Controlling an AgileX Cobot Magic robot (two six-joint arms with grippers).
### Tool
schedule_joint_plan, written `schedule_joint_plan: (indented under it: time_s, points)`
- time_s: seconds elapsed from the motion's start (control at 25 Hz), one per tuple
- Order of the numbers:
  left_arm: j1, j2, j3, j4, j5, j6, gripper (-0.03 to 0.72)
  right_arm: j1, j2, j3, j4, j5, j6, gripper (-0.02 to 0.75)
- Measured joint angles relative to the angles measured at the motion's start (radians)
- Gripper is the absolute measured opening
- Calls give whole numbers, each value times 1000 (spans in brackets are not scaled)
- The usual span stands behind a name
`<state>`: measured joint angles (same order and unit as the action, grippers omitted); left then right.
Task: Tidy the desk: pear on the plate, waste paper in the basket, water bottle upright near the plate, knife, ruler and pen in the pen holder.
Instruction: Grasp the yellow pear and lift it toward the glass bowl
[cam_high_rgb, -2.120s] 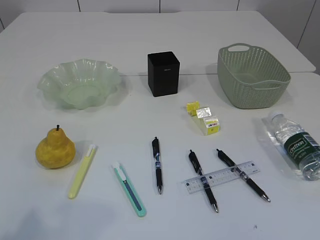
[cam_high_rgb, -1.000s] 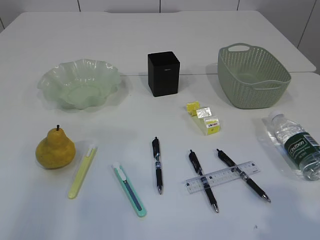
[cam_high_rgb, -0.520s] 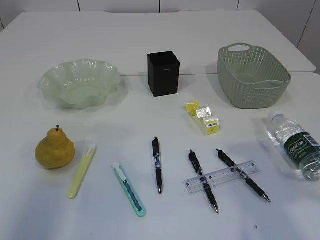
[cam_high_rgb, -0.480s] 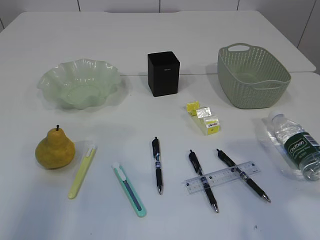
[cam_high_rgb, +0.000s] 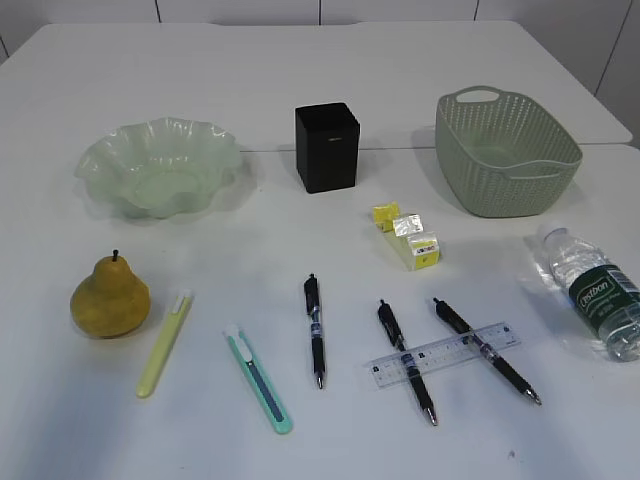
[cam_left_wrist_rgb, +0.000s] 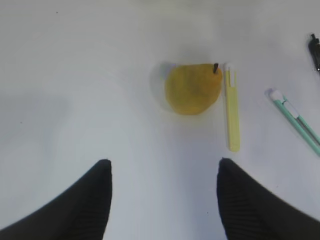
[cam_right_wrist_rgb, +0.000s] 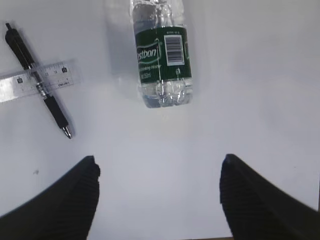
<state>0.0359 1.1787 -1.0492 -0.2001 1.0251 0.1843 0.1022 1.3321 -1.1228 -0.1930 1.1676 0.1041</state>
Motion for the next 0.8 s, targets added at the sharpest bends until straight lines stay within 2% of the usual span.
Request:
schedule_joint_plan:
  time_s: [0.2, 0.44, 0.64, 0.8]
  points:
    - [-26, 109, -163, 0, 64, 6, 465, 0, 38, -2, 14, -19, 0, 557]
    - [-111, 269, -324, 7, 146, 9, 465, 0, 49, -2, 20, -28, 0, 557]
    - [-175, 374, -393, 41, 153, 9, 467, 0, 49, -2, 28, -30, 0, 557]
    - [-217, 441, -399, 91, 153, 9, 510, 0, 49, -2, 33, -30, 0, 557]
